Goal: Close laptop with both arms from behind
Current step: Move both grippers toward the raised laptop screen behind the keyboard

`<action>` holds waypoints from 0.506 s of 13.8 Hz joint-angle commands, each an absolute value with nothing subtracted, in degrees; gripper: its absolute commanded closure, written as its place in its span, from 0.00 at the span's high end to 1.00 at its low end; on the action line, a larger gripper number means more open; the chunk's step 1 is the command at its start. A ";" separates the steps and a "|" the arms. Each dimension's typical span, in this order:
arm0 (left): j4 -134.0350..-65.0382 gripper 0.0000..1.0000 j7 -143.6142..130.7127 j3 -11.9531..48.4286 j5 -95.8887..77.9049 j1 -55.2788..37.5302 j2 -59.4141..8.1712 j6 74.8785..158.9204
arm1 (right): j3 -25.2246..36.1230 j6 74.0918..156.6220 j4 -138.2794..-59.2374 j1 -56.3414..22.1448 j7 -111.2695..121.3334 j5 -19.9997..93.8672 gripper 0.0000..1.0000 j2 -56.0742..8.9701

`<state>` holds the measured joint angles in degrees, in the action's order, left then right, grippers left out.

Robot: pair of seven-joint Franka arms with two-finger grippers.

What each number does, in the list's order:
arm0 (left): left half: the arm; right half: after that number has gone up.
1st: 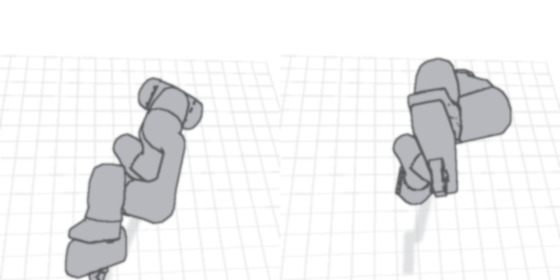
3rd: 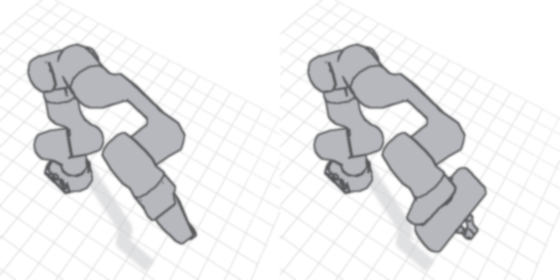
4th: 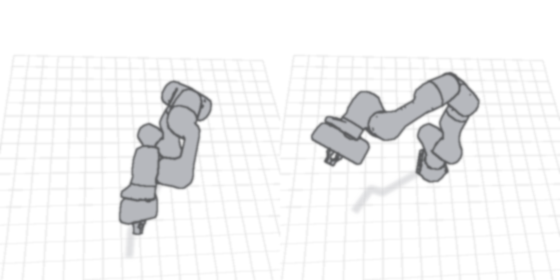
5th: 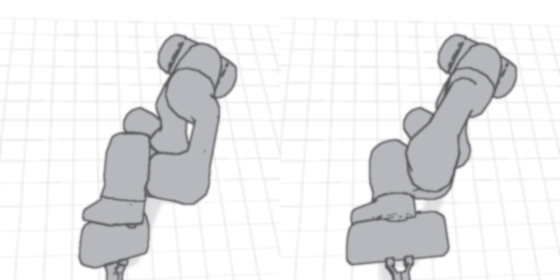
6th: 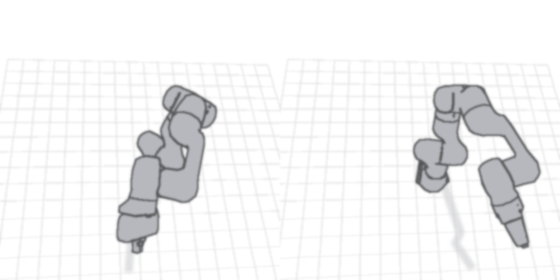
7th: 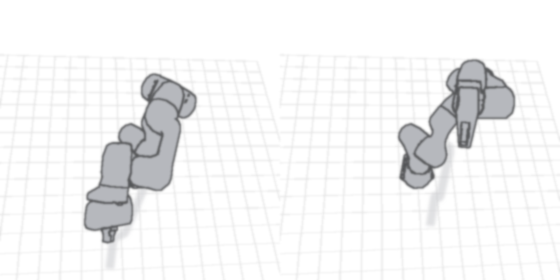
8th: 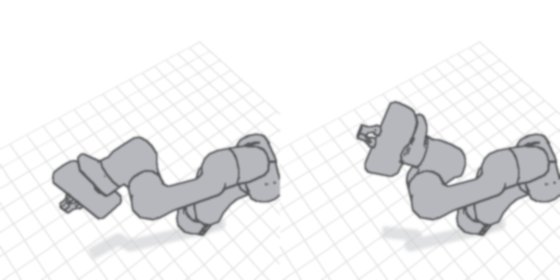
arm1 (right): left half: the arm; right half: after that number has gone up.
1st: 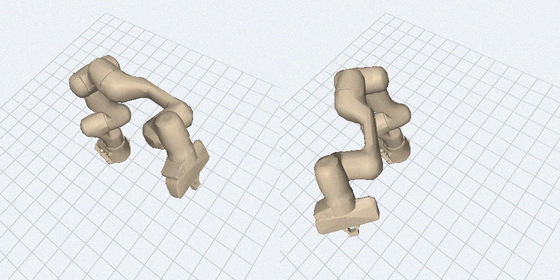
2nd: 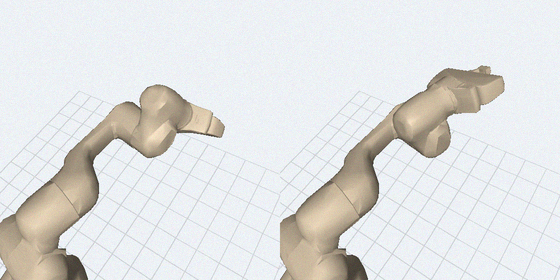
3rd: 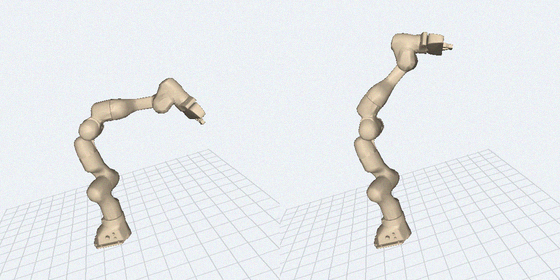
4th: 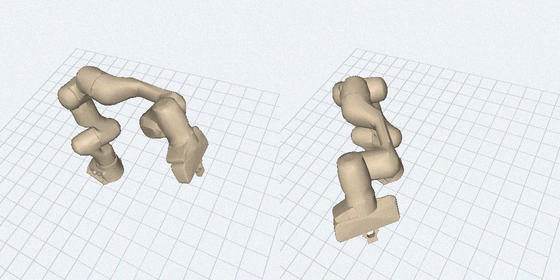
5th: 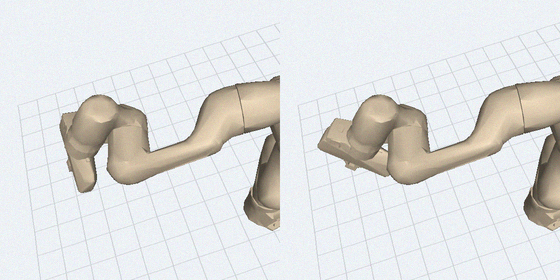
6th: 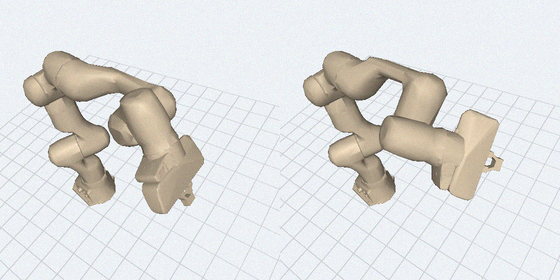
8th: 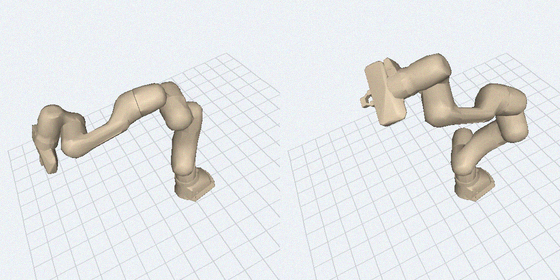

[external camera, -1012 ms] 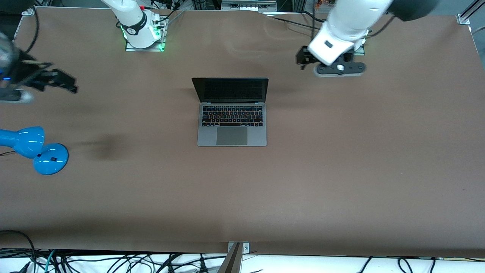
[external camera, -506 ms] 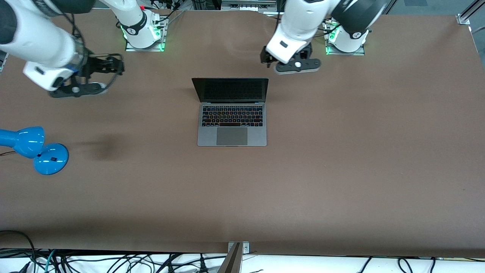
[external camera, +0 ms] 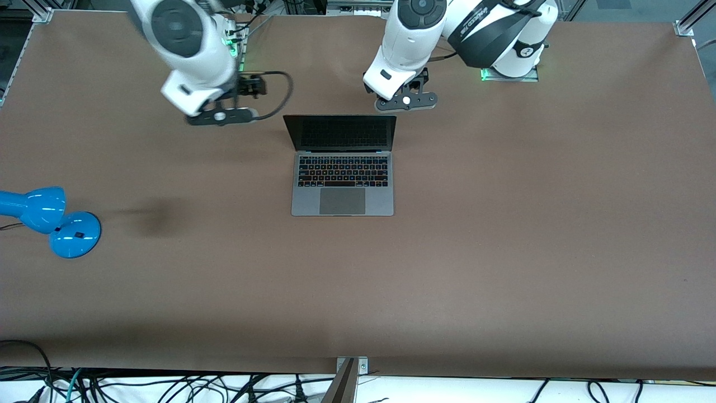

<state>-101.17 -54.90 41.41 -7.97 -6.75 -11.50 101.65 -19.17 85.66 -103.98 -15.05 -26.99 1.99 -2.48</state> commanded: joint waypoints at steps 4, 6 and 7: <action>-105.72 0.00 -55.28 41.57 -13.51 -6.33 -11.16 103.97 | -26.88 92.19 -109.16 -14.33 -37.16 4.22 0.00 -2.89; -106.87 0.00 -54.84 41.49 -16.51 -5.71 -12.39 104.41 | -28.47 93.07 -109.07 -14.33 -38.75 4.57 0.00 -5.26; -106.96 0.00 -54.32 41.48 -16.78 -5.63 -13.09 104.41 | -28.56 93.69 -109.07 -14.33 -38.85 4.57 0.00 -5.97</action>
<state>-106.02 -54.93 41.31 -14.66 -6.38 -12.21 103.53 -27.51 92.30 -108.91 -15.11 -37.69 3.75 -4.51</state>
